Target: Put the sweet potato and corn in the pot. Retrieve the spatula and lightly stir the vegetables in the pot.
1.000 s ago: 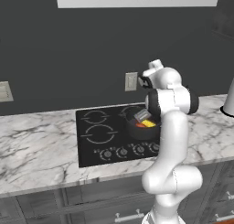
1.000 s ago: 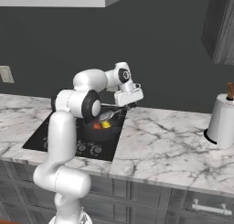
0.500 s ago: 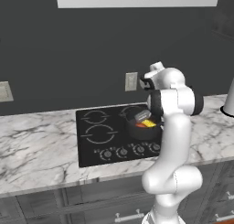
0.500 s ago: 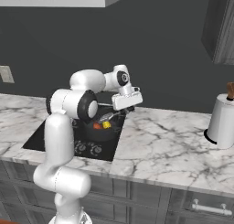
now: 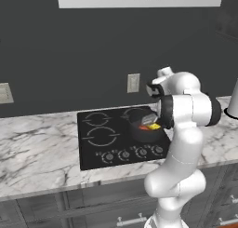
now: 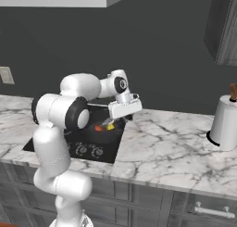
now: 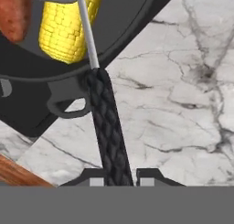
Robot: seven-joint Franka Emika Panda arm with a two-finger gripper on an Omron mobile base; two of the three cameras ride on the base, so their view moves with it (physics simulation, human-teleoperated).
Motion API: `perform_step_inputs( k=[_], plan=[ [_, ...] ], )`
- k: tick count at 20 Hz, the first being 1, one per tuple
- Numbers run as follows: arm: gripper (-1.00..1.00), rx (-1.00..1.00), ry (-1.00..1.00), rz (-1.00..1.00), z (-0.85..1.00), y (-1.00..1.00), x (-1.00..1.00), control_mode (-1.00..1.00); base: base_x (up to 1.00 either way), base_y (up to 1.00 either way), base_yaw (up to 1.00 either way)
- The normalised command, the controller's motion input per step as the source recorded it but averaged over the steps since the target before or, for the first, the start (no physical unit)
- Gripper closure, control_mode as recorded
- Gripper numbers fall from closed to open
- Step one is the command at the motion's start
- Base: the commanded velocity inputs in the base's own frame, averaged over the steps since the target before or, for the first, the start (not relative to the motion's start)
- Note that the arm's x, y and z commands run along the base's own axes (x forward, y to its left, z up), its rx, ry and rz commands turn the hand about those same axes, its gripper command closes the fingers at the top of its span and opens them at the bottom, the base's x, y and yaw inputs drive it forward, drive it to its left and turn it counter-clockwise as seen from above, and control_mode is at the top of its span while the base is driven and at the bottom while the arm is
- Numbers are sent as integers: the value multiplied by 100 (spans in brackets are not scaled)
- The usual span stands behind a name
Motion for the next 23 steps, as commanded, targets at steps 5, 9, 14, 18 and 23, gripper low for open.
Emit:
perform_step_inputs(
  k=[5,9,14,18,23],
  plan=[
    [100,-1,0,1,6,20,-51,-100,0,0,0],
    [100,-2,0,0,15,49,5,-100,0,0,0],
    [100,-4,6,1,3,46,-2,-100,0,0,0],
    [100,-5,21,3,-1,0,-17,-100,0,0,0],
    [100,-1,17,1,0,-26,2,-100,0,0,0]
  ],
)
